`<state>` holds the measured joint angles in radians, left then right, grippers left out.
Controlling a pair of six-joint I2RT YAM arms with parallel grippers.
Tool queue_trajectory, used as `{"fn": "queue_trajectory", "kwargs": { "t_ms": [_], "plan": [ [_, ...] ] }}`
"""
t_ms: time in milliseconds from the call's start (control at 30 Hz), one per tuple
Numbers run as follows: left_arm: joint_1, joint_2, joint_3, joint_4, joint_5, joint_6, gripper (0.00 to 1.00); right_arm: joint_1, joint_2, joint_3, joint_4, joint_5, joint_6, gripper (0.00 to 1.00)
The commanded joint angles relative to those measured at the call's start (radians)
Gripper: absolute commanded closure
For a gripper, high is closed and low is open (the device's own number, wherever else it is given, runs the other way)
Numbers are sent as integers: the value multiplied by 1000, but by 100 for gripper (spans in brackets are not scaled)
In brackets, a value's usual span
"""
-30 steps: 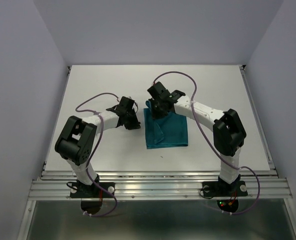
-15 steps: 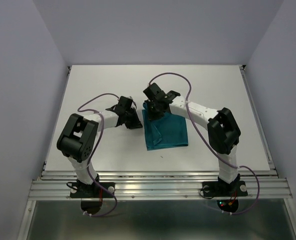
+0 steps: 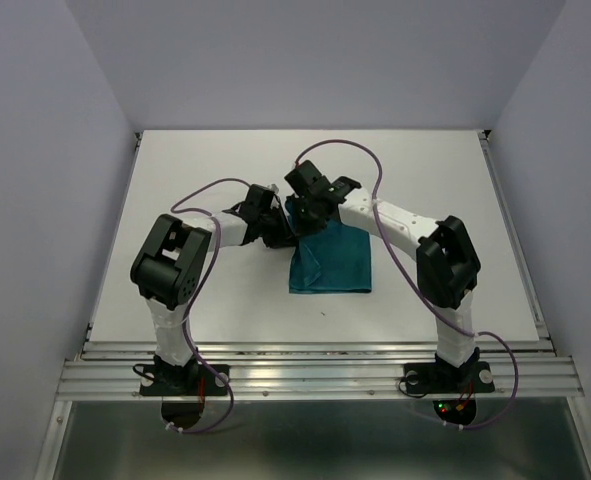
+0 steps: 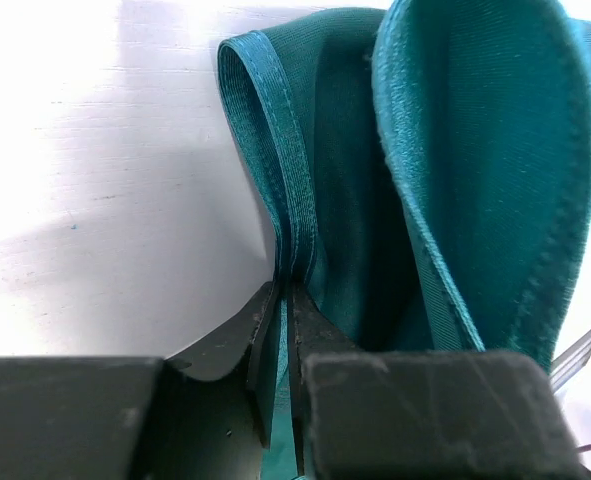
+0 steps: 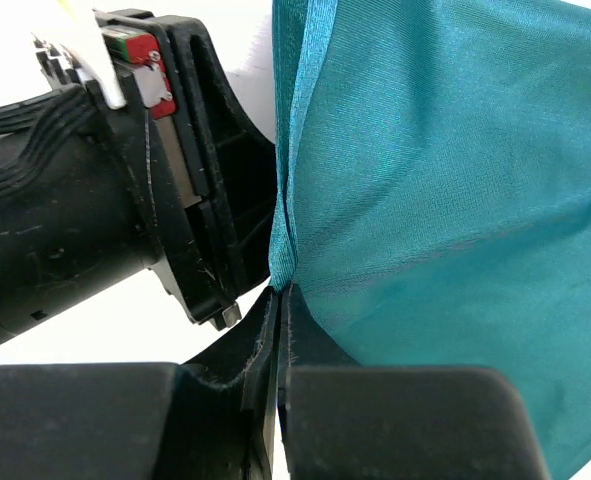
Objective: Fold the napkin into a case and place the utensils inside
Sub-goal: Fold the rectangle-folded napkin at the center of the board.
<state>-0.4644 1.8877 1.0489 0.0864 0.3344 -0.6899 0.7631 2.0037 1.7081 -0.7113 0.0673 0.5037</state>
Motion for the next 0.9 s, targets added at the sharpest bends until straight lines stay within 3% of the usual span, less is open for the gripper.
{"fn": "queue_trajectory", "kwargs": {
  "t_ms": [0,767,800,867],
  "plan": [
    [-5,28,-16,-33,-35,16,80,12,-5,53,-16,-11,-14,99],
    [49,-200,-81,-157,-161,50,77,21,76,67,7,-24,-1,99],
    [50,-203,-81,-162,-164,50,77,21,81,68,9,-26,-1,99],
    [50,-205,-81,-166,-167,52,77,21,84,71,16,-37,-4,84]
  ]
}}
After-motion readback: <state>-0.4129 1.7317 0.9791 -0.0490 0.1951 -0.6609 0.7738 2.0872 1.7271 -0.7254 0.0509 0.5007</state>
